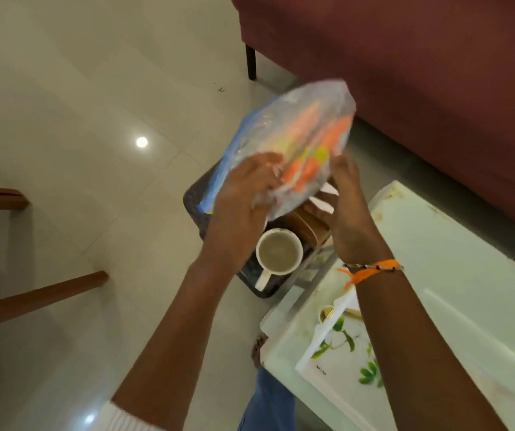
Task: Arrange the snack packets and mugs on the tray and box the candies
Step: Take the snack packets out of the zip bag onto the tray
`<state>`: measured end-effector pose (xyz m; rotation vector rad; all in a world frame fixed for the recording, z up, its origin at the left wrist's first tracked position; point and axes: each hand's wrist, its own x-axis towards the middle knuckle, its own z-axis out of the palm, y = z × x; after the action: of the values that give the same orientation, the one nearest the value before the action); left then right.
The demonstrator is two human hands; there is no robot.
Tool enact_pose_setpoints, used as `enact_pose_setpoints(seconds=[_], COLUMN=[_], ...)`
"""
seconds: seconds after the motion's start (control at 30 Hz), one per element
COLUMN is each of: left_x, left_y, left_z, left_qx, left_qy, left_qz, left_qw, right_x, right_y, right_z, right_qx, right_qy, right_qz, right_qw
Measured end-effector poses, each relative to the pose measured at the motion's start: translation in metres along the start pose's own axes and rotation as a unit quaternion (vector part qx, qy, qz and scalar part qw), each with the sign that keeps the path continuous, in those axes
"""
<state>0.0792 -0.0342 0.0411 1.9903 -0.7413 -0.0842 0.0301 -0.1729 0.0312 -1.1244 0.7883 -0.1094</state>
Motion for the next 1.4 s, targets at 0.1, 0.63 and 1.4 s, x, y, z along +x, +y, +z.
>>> enact_pose_setpoints(seconds=[0.1, 0.63, 1.4], left_x=[-0.066, -0.311, -0.400], left_y=[0.041, 0.170, 0.265], left_z=[0.033, 0.141, 0.138], left_qx=[0.062, -0.078, 0.039], left_qy=[-0.095, -0.298, -0.115], left_qz=[0.065, -0.514, -0.337], left_qw=[0.991, 0.801, 0.934], right_x=[-0.052, -0.334, -0.418], right_y=[0.011, 0.178, 0.140], right_z=[-0.055, -0.290, -0.298], right_qx=[0.056, 0.042, -0.266], right_qy=[0.006, 0.102, 0.129], right_qz=[0.110, 0.136, -0.037], right_qw=[0.992, 0.985, 0.955])
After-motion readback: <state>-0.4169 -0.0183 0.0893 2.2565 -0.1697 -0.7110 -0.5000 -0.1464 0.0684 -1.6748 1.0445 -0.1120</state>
